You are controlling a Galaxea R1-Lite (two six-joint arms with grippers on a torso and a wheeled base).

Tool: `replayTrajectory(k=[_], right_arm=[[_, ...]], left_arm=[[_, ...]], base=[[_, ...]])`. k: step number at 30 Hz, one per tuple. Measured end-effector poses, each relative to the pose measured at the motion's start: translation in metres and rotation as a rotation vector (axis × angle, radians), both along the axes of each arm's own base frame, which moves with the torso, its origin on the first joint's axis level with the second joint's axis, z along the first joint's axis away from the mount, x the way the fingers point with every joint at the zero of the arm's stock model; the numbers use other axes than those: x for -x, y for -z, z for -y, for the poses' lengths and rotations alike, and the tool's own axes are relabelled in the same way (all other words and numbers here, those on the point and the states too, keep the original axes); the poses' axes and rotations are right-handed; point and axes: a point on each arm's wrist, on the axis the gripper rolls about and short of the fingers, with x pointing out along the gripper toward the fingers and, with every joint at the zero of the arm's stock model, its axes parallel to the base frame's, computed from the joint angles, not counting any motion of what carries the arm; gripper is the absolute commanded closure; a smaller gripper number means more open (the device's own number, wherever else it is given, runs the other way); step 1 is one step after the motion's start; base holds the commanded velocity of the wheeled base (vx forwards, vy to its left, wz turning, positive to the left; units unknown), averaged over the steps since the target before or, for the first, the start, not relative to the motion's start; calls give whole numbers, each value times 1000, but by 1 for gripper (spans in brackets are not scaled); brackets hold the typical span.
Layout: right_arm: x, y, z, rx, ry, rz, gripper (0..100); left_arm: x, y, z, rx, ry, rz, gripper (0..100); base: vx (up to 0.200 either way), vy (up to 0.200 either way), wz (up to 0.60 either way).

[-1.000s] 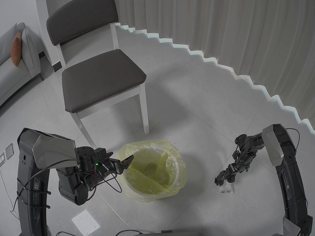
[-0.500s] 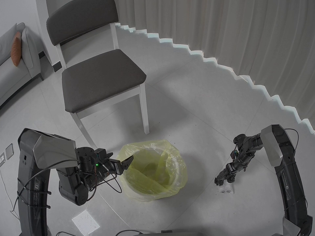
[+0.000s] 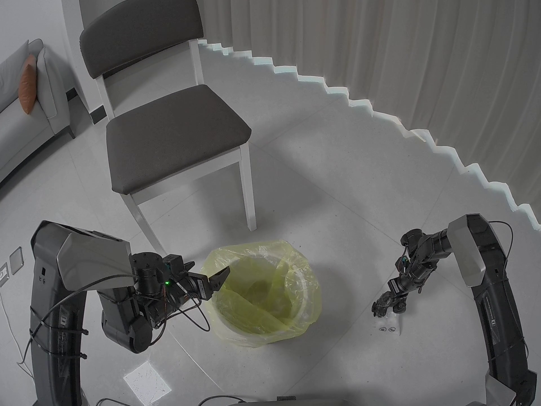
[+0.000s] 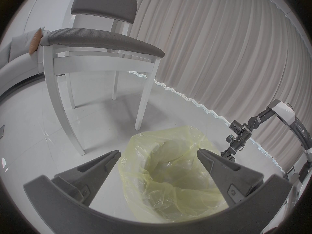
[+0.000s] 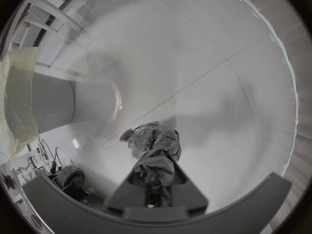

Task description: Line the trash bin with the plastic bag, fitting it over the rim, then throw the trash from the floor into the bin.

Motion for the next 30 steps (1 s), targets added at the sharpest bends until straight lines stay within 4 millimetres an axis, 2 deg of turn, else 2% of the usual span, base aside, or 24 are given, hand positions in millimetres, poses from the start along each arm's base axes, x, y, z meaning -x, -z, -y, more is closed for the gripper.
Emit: replayTrajectory(k=[5,9,12,17,19,23,28,30], right_arm=[[-1,-8,-1,1,-1,11,100],[-8,-36,-4,-2,-9,70,100],[-12,-66,-11,-11,-25,127,100],[-6,-134,-32,-41,-77,233,100],[2,-165,-47,-57,-114,279,100],[27,-211,-87,-89,-211,362,100],[70,-254,-152,-140,-377,466,100],[85,-266,-171,-158,-430,497,100]], left_arm=[[1,0,0,-2,-2,-2,0],[1,-1,0,-2,-6,-1,0],[1,-3,-1,-1,-11,2,0],[2,-10,-3,2,-26,16,0],[4,-14,-4,3,-34,22,0],[9,-22,-7,5,-45,27,0],[18,-34,-10,5,-58,33,0],[23,-38,-11,4,-64,32,0]], base=[[0,0,0],[0,0,0],[0,0,0],[0,0,0],[0,0,0],[0,0,0],[0,0,0],[0,0,0]])
